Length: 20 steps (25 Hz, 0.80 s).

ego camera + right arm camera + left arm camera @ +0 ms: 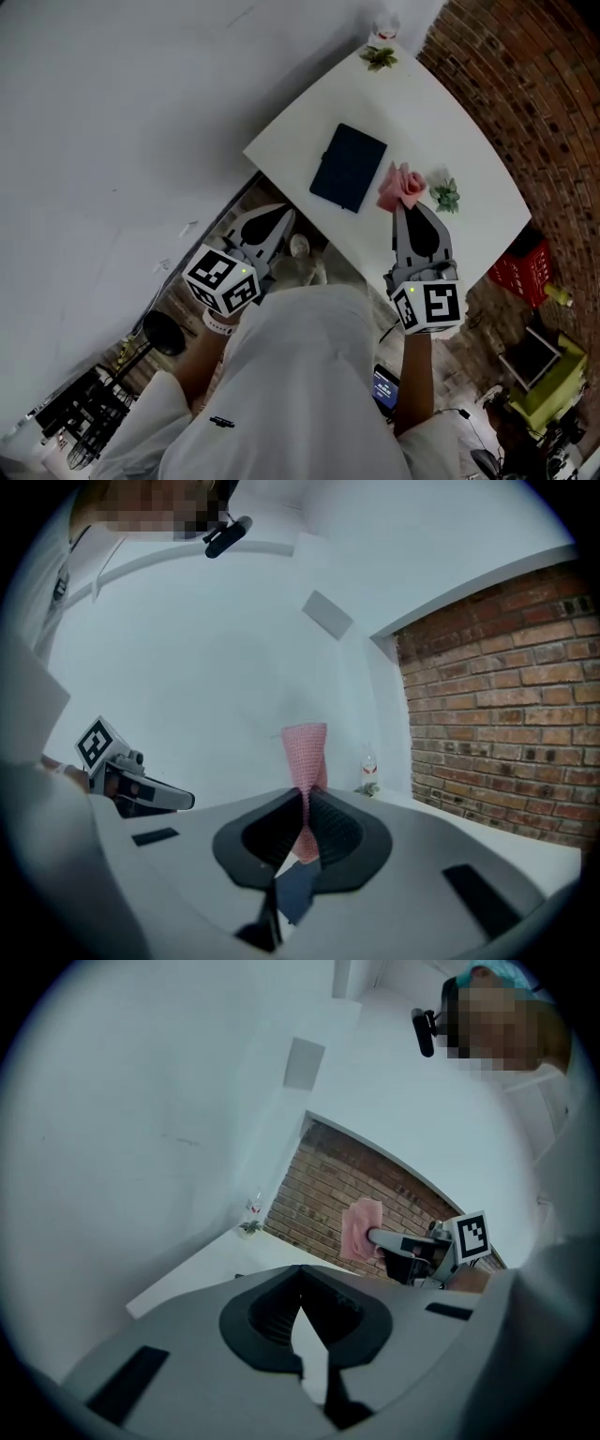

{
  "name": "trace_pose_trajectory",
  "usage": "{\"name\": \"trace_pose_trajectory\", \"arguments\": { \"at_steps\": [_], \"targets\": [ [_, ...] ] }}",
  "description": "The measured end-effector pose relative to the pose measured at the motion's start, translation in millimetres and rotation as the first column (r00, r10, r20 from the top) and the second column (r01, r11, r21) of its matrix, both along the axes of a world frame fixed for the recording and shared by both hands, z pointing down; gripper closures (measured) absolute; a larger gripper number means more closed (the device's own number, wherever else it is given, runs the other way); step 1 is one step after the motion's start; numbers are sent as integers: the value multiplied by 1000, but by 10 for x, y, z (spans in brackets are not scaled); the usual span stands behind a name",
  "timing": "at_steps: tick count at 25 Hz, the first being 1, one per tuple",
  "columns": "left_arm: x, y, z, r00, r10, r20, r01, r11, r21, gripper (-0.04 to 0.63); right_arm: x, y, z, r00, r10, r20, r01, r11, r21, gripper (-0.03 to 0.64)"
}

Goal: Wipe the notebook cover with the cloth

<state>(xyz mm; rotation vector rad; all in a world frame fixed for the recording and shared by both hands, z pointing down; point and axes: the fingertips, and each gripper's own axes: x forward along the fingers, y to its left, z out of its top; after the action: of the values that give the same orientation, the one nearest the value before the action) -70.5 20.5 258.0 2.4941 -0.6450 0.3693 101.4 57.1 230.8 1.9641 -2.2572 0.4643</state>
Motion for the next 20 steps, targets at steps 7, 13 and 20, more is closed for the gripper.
{"name": "trace_pose_trajectory", "arguments": {
  "at_steps": [7, 13, 20],
  "targets": [
    [174, -193, 199, 1000, -2, 27, 2, 1000, -13, 583, 144, -265, 378, 1000, -27, 3, 27, 997, -77, 601],
    [293, -285, 486, 998, 10, 69, -8, 999, -32, 583, 192, -434, 664, 998, -54, 11, 55, 990, -131, 601],
    [430, -388, 818, 994, 12, 113, -7, 999, -48, 583, 260, -604, 963, 997, -74, 29, 78, 981, -179, 601]
  ]
}}
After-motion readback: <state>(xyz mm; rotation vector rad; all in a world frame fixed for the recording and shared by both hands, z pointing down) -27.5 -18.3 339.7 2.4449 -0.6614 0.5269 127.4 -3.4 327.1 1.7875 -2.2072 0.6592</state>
